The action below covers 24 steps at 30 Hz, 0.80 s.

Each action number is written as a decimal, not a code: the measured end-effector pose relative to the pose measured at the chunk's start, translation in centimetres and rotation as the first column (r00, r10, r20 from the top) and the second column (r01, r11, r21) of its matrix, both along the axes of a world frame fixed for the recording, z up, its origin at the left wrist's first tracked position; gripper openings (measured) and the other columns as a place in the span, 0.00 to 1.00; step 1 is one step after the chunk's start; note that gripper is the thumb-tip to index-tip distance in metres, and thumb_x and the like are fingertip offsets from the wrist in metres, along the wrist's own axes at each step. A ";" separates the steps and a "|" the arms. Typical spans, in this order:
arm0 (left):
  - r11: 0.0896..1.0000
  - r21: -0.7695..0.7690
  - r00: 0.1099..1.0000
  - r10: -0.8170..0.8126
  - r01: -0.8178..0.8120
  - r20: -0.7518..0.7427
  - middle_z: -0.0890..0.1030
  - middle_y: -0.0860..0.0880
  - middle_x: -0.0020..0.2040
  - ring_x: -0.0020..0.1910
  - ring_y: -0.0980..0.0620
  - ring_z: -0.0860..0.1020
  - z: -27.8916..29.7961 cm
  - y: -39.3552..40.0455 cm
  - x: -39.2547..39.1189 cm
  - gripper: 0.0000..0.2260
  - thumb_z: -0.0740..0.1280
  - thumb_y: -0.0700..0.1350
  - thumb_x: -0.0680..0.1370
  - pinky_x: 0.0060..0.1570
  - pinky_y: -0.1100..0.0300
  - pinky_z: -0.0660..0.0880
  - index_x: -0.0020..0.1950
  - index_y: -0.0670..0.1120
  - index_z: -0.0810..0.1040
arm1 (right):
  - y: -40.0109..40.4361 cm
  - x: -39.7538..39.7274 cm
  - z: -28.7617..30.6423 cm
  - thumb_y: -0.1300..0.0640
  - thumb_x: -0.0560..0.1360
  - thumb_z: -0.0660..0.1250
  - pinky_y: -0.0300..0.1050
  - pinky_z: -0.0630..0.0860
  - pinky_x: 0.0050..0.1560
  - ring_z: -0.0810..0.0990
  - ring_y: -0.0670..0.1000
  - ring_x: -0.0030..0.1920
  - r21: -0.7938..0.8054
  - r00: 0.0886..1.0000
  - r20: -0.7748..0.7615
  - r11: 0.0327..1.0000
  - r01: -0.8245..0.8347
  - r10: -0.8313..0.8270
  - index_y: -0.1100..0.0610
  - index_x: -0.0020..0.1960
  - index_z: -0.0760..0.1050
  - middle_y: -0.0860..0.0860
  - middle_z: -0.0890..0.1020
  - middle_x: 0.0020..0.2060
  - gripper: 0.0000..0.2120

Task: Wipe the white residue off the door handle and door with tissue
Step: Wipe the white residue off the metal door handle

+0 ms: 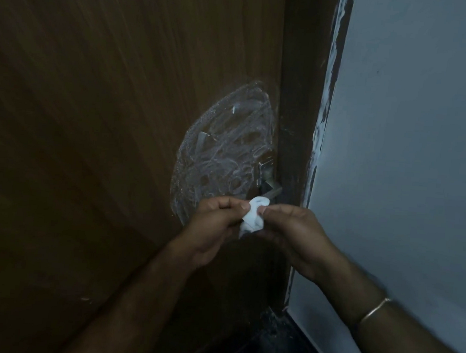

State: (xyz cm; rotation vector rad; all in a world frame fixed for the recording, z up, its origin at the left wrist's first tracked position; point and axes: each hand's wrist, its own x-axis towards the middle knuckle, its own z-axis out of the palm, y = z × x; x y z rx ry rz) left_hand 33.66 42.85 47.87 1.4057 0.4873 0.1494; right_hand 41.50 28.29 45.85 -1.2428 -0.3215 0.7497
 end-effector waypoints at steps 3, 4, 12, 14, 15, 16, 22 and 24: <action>0.991 0.008 0.991 0.134 -0.134 -0.015 0.84 0.46 0.41 0.40 0.49 0.84 0.5 0.2 0.3 0.10 0.63 0.38 0.80 0.38 0.57 0.80 0.42 0.44 0.81 | -0.4 1.1 0.2 0.64 0.78 0.65 0.43 0.82 0.37 0.86 0.55 0.40 -0.022 0.996 -0.035 0.997 0.076 -0.077 0.60 0.39 0.84 0.56 0.86 0.38 0.12; 0.985 0.022 0.985 0.174 -0.173 -0.020 0.83 0.44 0.43 0.43 0.47 0.82 0.6 0.2 0.5 0.08 0.62 0.38 0.80 0.41 0.53 0.79 0.44 0.43 0.80 | -0.4 1.4 0.2 0.63 0.77 0.64 0.42 0.79 0.32 0.84 0.54 0.36 -0.038 0.994 -0.014 0.994 0.106 -0.106 0.57 0.36 0.83 0.54 0.84 0.34 0.14; 0.951 0.159 0.962 0.273 -0.267 -0.019 0.79 0.43 0.54 0.56 0.41 0.77 1.4 -1.4 1.9 0.06 0.62 0.43 0.82 0.57 0.44 0.76 0.49 0.48 0.77 | -0.6 2.0 0.0 0.68 0.74 0.65 0.43 0.76 0.33 0.80 0.52 0.42 -0.058 0.998 0.046 0.997 0.050 -0.048 0.53 0.44 0.80 0.52 0.83 0.41 0.11; 0.946 0.241 0.976 0.216 -0.215 0.023 0.81 0.43 0.53 0.55 0.41 0.79 1.5 -1.0 1.9 0.06 0.64 0.43 0.81 0.55 0.44 0.78 0.47 0.50 0.79 | -1.1 2.3 0.4 0.64 0.75 0.68 0.45 0.80 0.38 0.83 0.55 0.47 -0.030 0.997 -0.038 0.998 -0.063 0.062 0.57 0.53 0.81 0.56 0.85 0.49 0.08; 0.935 0.294 0.980 0.194 -0.199 0.048 0.82 0.45 0.51 0.53 0.43 0.80 1.5 -0.9 2.0 0.06 0.65 0.43 0.81 0.52 0.46 0.80 0.46 0.50 0.79 | -1.3 2.5 0.6 0.60 0.75 0.70 0.46 0.81 0.41 0.84 0.55 0.49 -0.026 0.991 -0.048 0.992 -0.123 0.122 0.59 0.56 0.81 0.56 0.85 0.51 0.10; 0.915 0.359 0.983 0.171 -0.186 0.071 0.83 0.47 0.49 0.51 0.46 0.81 1.5 -0.8 2.1 0.06 0.65 0.43 0.80 0.48 0.51 0.80 0.46 0.51 0.80 | -1.4 2.5 0.8 0.56 0.73 0.72 0.46 0.81 0.43 0.85 0.54 0.50 -0.040 0.983 -0.029 0.983 -0.182 0.180 0.59 0.57 0.80 0.56 0.85 0.52 0.14; 0.778 0.609 0.988 0.116 -0.155 0.104 0.80 0.52 0.51 0.51 0.53 0.78 1.2 -0.6 2.6 0.08 0.71 0.45 0.76 0.48 0.57 0.78 0.54 0.54 0.77 | -1.4 2.4 1.0 0.59 0.76 0.69 0.39 0.80 0.39 0.86 0.50 0.45 -0.167 0.960 0.092 0.954 -0.247 0.265 0.59 0.57 0.81 0.54 0.86 0.48 0.10; 0.625 0.756 0.981 0.098 -0.192 0.168 0.77 0.53 0.55 0.53 0.55 0.76 1.0 -0.6 2.1 0.11 0.70 0.45 0.77 0.50 0.62 0.75 0.59 0.52 0.76 | -1.4 2.4 0.8 0.61 0.78 0.67 0.42 0.81 0.40 0.86 0.51 0.45 -0.119 0.972 0.034 0.967 -0.225 0.231 0.61 0.58 0.81 0.56 0.86 0.49 0.10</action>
